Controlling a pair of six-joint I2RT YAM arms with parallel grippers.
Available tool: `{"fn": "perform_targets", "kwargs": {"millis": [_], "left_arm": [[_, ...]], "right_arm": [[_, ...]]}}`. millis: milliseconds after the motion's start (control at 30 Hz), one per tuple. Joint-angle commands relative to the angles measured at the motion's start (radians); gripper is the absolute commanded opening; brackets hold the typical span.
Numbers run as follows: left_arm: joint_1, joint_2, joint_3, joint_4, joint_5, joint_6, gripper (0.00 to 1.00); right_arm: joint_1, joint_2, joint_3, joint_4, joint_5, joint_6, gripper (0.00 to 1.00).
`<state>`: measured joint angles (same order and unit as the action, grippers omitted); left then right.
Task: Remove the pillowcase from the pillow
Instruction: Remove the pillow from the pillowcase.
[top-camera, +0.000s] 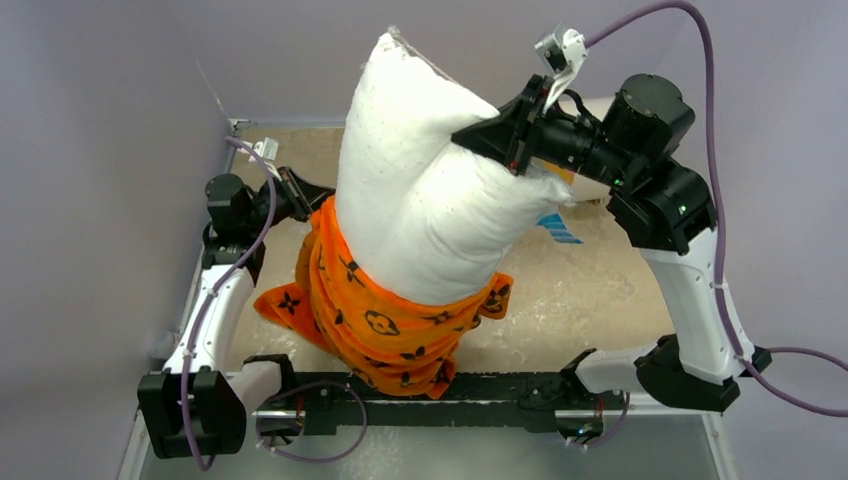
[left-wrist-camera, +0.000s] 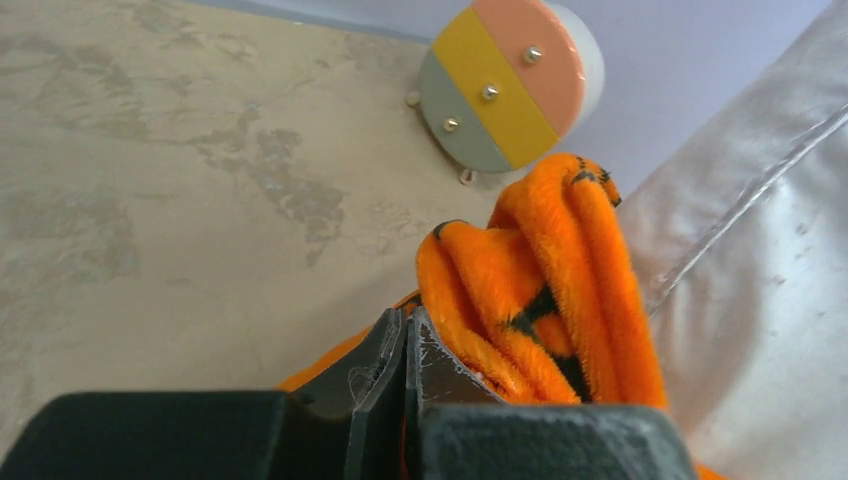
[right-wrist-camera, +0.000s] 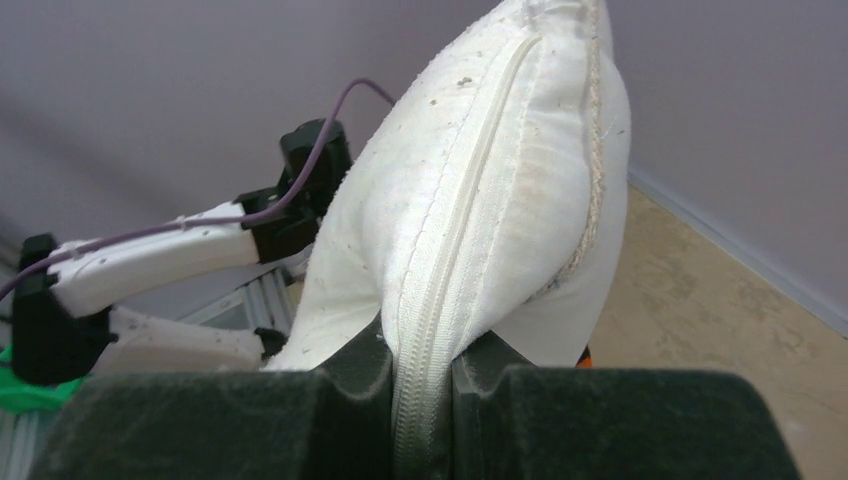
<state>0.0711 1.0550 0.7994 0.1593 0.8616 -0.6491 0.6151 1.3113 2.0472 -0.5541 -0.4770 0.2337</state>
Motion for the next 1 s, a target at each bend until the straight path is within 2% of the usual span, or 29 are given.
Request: {"fn": "perform_targets", "kwargs": {"millis": [0, 133, 300, 400, 467, 500, 533, 600, 633, 700, 767, 800, 833, 967], "left_arm": [[-0.004, 0.031, 0.006, -0.118, -0.189, 0.068, 0.0], [-0.004, 0.115, 0.082, -0.359, -0.403, 0.167, 0.0], [-0.012, 0.208, 0.115, -0.496, -0.603, 0.217, 0.0], [-0.013, 0.258, 0.123, -0.546, -0.714, 0.214, 0.0], [-0.014, 0.273, 0.133, -0.549, -0.657, 0.225, 0.0], [-0.019, 0.26, 0.131, -0.526, -0.585, 0.223, 0.0], [-0.035, 0.236, 0.125, -0.49, -0.534, 0.208, 0.05], [-0.105, 0.163, 0.095, -0.373, -0.462, 0.157, 0.26], [-0.143, 0.101, 0.067, -0.285, -0.447, 0.111, 0.41], [-0.219, 0.01, -0.017, -0.009, -0.43, -0.043, 0.58], [-0.309, -0.048, -0.086, 0.252, -0.474, -0.164, 0.66], [-0.345, -0.059, -0.091, 0.33, -0.512, -0.188, 0.68], [-0.374, -0.056, -0.079, 0.384, -0.564, -0.203, 0.69], [-0.435, 0.05, 0.049, 0.501, -0.595, -0.254, 0.73]], "right_arm": [[-0.012, 0.058, 0.149, 0.336, 0.29, -0.043, 0.0], [-0.02, 0.104, 0.263, 0.525, 0.529, -0.122, 0.0], [-0.023, 0.199, 0.549, 0.589, 0.598, -0.244, 0.0], [-0.023, 0.174, 0.545, 0.669, 0.621, -0.306, 0.0], [-0.023, 0.143, 0.506, 0.686, 0.629, -0.314, 0.0], [-0.022, 0.132, 0.49, 0.674, 0.628, -0.313, 0.0], [-0.023, 0.125, 0.47, 0.655, 0.624, -0.308, 0.0], [-0.022, 0.116, 0.427, 0.613, 0.611, -0.292, 0.0], [-0.022, 0.115, 0.404, 0.591, 0.603, -0.282, 0.0], [-0.023, 0.121, 0.375, 0.559, 0.567, -0.258, 0.0], [-0.023, 0.137, 0.36, 0.506, 0.53, -0.241, 0.0], [-0.022, 0.145, 0.355, 0.489, 0.513, -0.226, 0.0], [-0.022, 0.153, 0.348, 0.474, 0.496, -0.206, 0.0], [-0.022, 0.167, 0.311, 0.46, 0.452, -0.171, 0.0]]}}
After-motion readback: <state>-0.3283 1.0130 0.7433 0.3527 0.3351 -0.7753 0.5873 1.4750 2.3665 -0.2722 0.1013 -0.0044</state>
